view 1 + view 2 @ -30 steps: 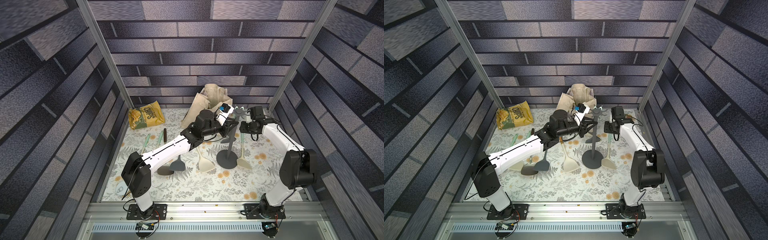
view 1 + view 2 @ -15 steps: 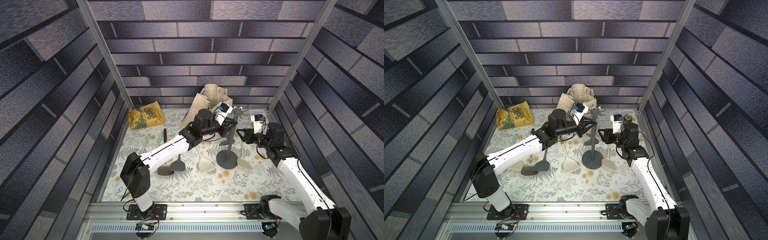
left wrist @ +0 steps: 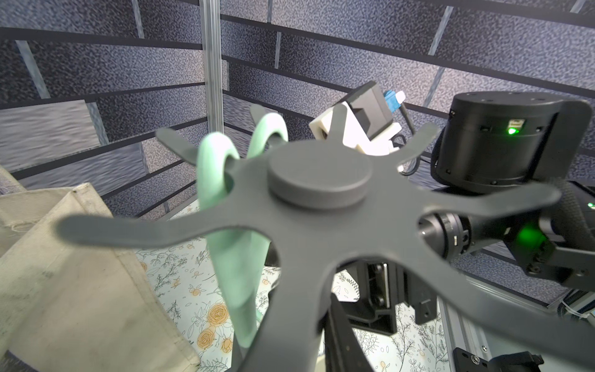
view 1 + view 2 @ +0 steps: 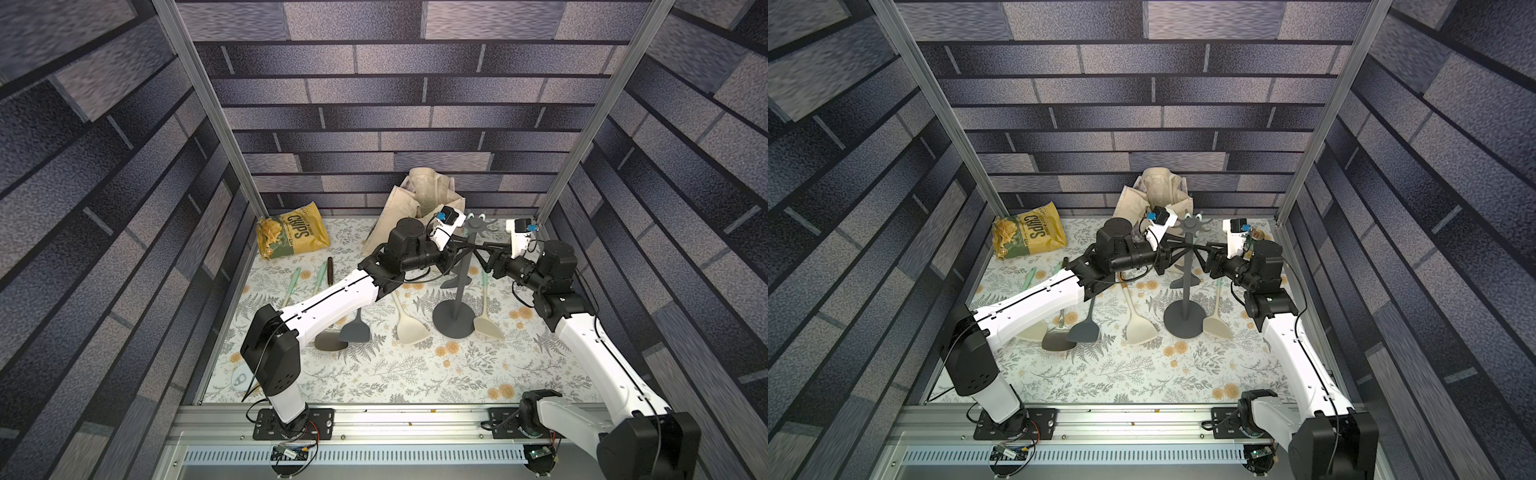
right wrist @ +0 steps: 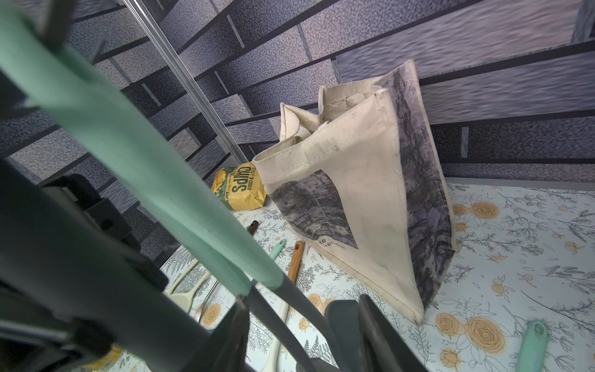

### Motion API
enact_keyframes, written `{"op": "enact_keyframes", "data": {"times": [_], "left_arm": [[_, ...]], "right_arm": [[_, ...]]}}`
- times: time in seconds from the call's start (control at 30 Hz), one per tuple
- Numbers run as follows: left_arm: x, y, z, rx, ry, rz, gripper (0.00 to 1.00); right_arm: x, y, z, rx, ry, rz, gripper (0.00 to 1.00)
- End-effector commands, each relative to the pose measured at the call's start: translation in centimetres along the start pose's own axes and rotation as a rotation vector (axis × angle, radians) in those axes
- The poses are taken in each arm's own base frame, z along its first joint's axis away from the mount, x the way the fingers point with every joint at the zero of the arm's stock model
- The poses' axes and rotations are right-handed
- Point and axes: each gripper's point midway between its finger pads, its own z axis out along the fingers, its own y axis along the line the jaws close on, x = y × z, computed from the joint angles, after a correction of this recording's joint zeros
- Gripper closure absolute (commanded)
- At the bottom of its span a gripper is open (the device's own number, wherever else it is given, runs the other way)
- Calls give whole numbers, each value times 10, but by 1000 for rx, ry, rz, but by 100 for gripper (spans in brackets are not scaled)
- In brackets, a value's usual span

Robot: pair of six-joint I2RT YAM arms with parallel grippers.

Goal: Take the spatula off the kitchen utensil rack
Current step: Take off the spatula from the rack.

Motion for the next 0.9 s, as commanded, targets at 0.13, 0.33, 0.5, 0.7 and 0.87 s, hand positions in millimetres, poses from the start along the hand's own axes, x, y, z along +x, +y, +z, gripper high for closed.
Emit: {"op": "enact_keyframes", "data": {"times": [0.13,0.33,0.5,0.7,0.87], "left_arm": [[-65,-23,-21,69,-171,57,77],[-65,-25,-19,81,-169,54,77],[-65,-27,-18,86,-169,56,77],[-64,-27,-16,89,-162,52,77],[-64,-27,-13,93,-162,53,77]], "right_arm": [[-37,23,-4,-86,-71,-70,45],[-46,27,-3,-106,-75,-91,47],[-52,29,3,-130,-78,-102,49],[-56,33,6,-168,-73,-114,54],[-56,39,6,-205,-65,-113,56]]}}
